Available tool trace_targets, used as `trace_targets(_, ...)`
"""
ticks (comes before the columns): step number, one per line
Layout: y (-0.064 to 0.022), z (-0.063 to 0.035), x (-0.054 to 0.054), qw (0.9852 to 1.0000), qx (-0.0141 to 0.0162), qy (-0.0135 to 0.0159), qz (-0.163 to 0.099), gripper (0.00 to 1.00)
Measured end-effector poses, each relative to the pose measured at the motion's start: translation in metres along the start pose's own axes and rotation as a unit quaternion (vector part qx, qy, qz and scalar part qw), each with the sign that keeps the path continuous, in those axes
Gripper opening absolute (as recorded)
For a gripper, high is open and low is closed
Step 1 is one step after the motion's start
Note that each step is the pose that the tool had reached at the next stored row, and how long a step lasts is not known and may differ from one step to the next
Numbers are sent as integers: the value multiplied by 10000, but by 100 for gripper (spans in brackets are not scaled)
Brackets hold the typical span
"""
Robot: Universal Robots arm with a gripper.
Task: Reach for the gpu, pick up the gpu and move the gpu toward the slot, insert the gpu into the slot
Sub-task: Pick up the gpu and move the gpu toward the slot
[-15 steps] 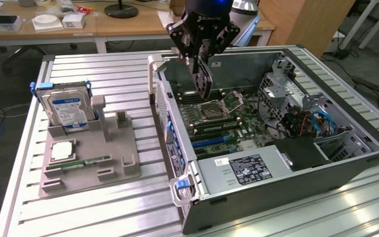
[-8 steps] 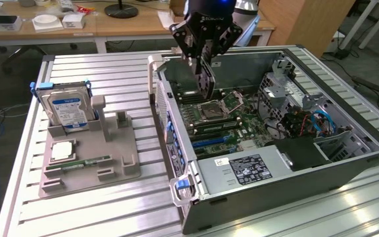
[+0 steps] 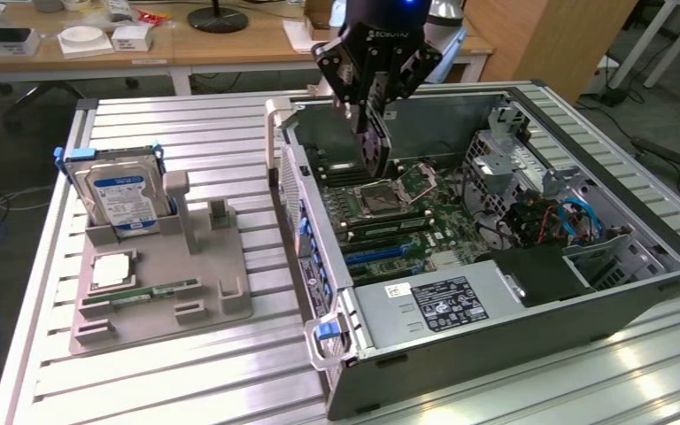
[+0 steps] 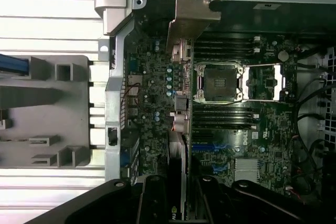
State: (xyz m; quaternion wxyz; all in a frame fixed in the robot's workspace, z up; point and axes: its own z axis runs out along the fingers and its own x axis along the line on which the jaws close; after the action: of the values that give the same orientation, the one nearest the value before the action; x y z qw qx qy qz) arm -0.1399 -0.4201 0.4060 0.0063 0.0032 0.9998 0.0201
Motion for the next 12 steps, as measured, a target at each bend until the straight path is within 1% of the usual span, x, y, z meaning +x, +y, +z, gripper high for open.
trace_targets(7, 3, 12, -113, 10000, 1, -3, 76, 26)
trace_targets(12, 4, 16, -221, 10000, 2, -3, 79, 26)
